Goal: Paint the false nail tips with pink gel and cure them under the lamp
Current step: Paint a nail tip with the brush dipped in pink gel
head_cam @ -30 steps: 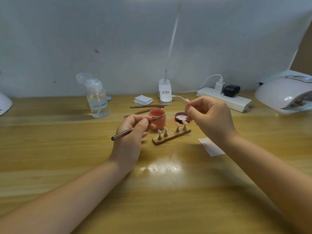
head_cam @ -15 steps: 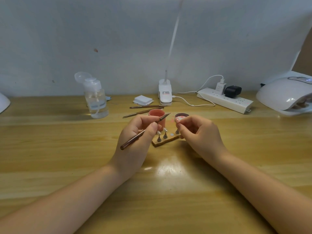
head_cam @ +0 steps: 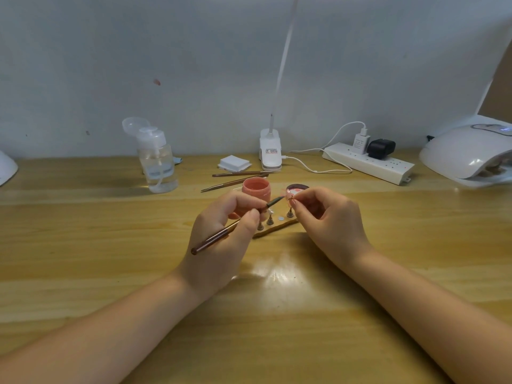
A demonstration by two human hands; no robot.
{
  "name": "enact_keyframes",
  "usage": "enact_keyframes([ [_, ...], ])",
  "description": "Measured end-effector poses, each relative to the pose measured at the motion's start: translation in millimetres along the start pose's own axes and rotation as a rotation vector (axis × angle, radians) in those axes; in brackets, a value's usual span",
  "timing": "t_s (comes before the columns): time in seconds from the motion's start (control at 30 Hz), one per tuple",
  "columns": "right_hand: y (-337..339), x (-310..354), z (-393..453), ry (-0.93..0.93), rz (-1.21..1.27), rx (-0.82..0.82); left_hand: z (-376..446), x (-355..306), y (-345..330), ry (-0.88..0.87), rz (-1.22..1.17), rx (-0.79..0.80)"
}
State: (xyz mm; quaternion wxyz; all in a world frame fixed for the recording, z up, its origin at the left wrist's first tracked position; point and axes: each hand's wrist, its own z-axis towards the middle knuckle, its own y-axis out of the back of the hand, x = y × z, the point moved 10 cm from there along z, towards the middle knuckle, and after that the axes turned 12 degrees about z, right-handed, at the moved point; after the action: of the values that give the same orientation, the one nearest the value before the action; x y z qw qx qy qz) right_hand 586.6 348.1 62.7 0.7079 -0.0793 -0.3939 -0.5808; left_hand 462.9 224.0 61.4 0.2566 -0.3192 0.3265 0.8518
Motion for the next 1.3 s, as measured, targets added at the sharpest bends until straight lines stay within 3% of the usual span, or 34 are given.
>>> enact_keyframes([
  [0.2,-0.4,3.0,0.3,0.038,0.005,0.001,-0.5,-0.2,-4.1,0.000,0.058,0.037],
  [0.7,-4.4,1.4,-0.1,0.035,0.085,0.018,-0.4,5.5,0.5,0.060,-0.112,-0.028],
  [0.87,-6.0,1.4,-0.4,0.040,0.083,0.041,-0.3,7.0,-6.0,0.079,-0.123,0.025],
  [1.03,-6.0,0.6,-0.3,0.016,0.118,0.043,-1.5,4.4,1.5,0.059,-0.139,-0.046],
  [1.3,-6.1,-1.4,-0.6,-0.004,0.138,0.039,-2.3,3.6,-0.7,0.065,-0.129,-0.024],
])
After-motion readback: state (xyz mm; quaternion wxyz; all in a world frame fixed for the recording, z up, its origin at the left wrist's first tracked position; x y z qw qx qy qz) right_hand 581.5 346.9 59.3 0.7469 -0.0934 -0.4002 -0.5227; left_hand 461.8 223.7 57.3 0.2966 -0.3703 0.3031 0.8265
